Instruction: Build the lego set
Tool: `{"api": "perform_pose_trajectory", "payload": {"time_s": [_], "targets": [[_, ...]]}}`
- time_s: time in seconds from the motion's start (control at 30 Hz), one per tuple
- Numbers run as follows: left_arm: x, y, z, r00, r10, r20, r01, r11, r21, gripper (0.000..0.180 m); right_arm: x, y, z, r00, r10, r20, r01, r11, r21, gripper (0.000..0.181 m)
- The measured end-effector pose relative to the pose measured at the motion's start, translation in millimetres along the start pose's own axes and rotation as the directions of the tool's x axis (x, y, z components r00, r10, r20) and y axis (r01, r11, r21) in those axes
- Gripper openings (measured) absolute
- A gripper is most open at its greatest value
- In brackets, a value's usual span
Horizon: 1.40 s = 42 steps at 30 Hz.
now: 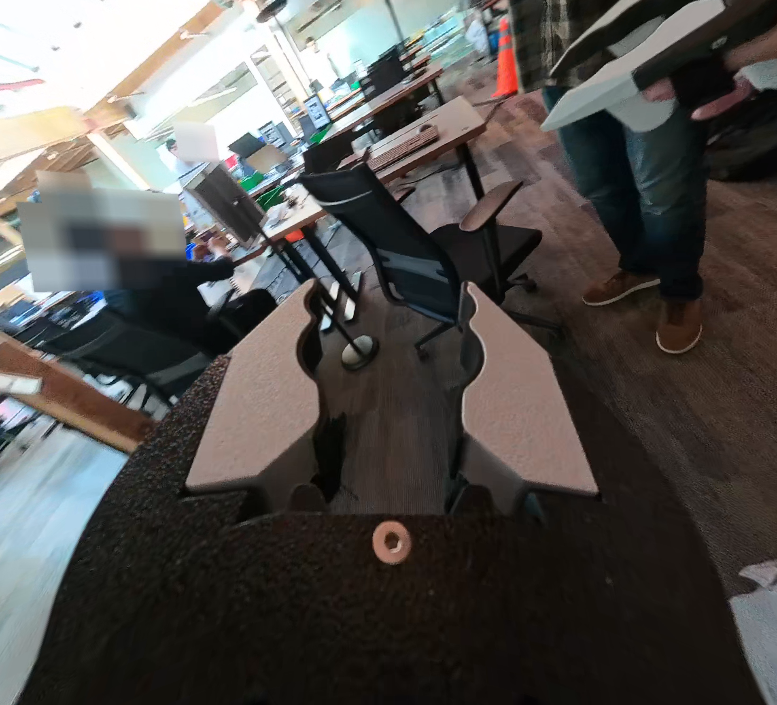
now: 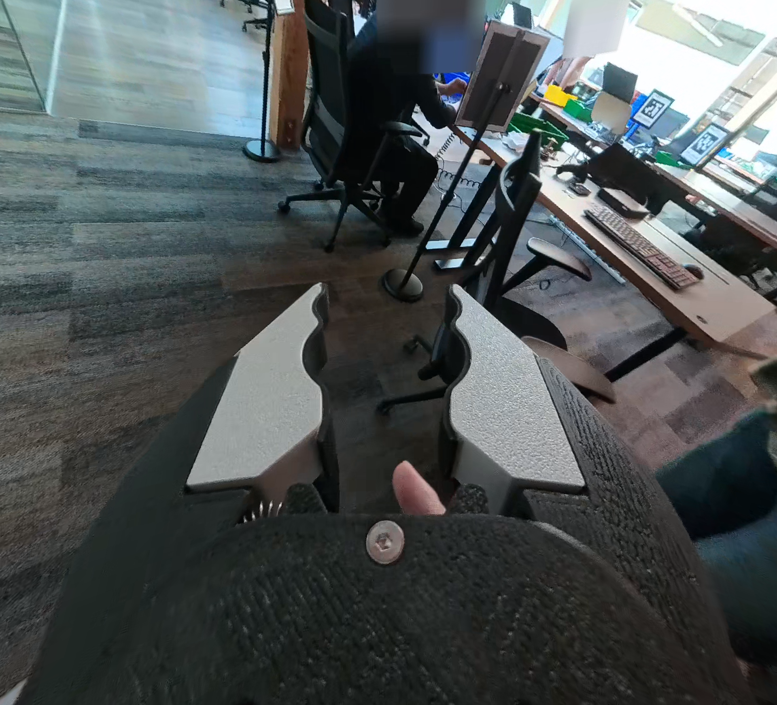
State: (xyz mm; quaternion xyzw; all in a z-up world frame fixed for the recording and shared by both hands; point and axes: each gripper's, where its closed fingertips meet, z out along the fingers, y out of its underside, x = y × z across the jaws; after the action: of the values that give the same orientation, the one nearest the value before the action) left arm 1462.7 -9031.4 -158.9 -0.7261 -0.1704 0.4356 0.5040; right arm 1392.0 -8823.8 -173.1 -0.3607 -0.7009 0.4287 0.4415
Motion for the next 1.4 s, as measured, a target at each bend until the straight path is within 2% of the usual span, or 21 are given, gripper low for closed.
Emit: {"api": "perform_pose_trajectory", "payload": {"time_s": [0.17,0.27,0.37,0.53,0.6,0.73,0.83,1.0,1.1,1.17,1.27,1.4], "targets": [[-74.4,42.7,147.3,0.985,0.069,-0.160,-0.060,0.996,0.059,0.066,26.5,-3.5,145.8,1.000,-0.006,-0.025,0.005,0.999,-0.033,0.056],[-113.9,63.2,234.4,0.955,0.164,-0.248,-0.144,0.985,0.100,0.064,50.3,-10.1,235.3,0.998,0.027,-0.057,-0.030,0.999,-0.038,0.057],[-150.5,81.8,314.2,0.908,0.249,-0.337,-0.222,0.968,0.119,0.064,70.1,-18.7,312.9,0.998,0.018,-0.064,-0.023,0.996,-0.087,0.058],[-200.4,111.7,444.8,0.820,0.366,-0.441,-0.294,0.929,0.225,0.065,96.7,-17.9,430.4,0.996,-0.051,-0.075,0.037,0.983,-0.178,0.059],[-211.2,126.9,499.3,0.757,0.420,-0.500,-0.324,0.906,0.271,0.067,110.8,-4.9,472.3,0.992,-0.082,-0.095,0.059,0.973,-0.224,0.059],[-230.9,152.4,610.0,0.612,0.571,-0.548,-0.421,0.821,0.386,0.074,142.0,24.5,552.9,0.985,-0.099,-0.143,0.046,0.941,-0.334,0.064],[-236.7,159.5,683.7,0.495,0.639,-0.589,-0.433,0.769,0.471,0.078,177.3,46.1,600.7,0.965,-0.149,-0.215,0.031,0.881,-0.472,0.078],[-230.5,165.6,796.8,0.290,0.764,-0.576,-0.504,0.633,0.587,0.092,227.5,71.3,647.4,0.942,-0.235,-0.238,0.012,0.735,-0.678,0.086],[-211.5,170.2,837.7,0.144,0.838,-0.526,-0.527,0.515,0.676,0.095,240.9,88.3,659.3,0.940,-0.223,-0.257,-0.041,0.675,-0.737,0.086],[-200.8,175.0,855.0,0.050,0.859,-0.509,-0.516,0.459,0.724,0.091,248.1,103.8,659.0,0.943,-0.181,-0.280,-0.106,0.634,-0.766,0.083],[-189.0,195.7,883.8,-0.078,0.844,-0.530,-0.559,0.403,0.724,0.089,249.7,133.8,649.0,0.951,-0.089,-0.296,-0.208,0.524,-0.826,0.071],[-173.4,216.0,902.3,-0.191,0.856,-0.481,-0.572,0.301,0.763,0.072,251.6,160.4,638.6,0.957,-0.094,-0.273,-0.208,0.428,-0.879,0.049]]}}
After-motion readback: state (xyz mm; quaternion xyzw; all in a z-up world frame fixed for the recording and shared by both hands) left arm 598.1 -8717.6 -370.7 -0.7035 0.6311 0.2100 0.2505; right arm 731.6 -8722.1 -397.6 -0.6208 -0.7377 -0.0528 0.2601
